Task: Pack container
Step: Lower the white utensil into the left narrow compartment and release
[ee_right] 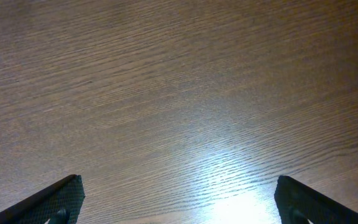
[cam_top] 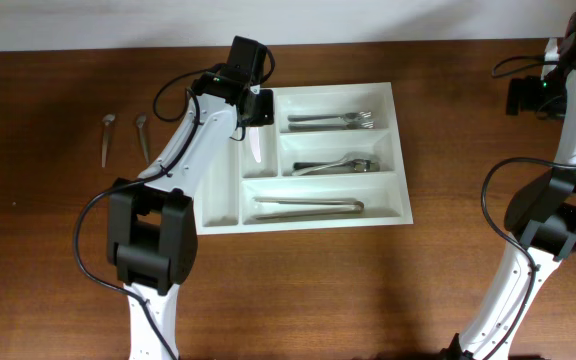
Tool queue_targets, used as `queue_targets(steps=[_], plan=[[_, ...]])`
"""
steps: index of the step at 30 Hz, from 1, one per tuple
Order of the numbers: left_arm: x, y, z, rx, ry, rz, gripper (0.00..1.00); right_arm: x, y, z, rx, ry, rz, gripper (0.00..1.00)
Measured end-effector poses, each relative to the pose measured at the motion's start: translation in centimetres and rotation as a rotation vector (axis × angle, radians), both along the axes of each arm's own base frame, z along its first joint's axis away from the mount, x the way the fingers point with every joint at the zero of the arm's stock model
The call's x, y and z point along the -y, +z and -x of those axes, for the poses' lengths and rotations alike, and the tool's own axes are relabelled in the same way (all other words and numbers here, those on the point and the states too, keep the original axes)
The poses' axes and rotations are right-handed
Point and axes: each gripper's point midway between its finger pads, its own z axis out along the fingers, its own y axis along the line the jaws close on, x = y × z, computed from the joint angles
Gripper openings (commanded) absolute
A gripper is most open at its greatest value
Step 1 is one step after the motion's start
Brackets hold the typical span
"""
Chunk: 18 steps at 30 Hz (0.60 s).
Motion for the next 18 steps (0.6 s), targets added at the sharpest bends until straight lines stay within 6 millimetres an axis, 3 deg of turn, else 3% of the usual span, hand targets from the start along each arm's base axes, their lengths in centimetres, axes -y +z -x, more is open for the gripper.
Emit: queue_targets(steps=[13,18], plan=[[-0.3,-0.7,1.4,-0.063,-0.005,-0.011,0.05,0.0,0.0,0.0,0.0,0.0,0.0,0.99],[-0.1,-0.8,1.6,-0.075,-0.012,0.0,0.1,0.0,0.0,0.0,0.0,0.0,0.0,0.99]])
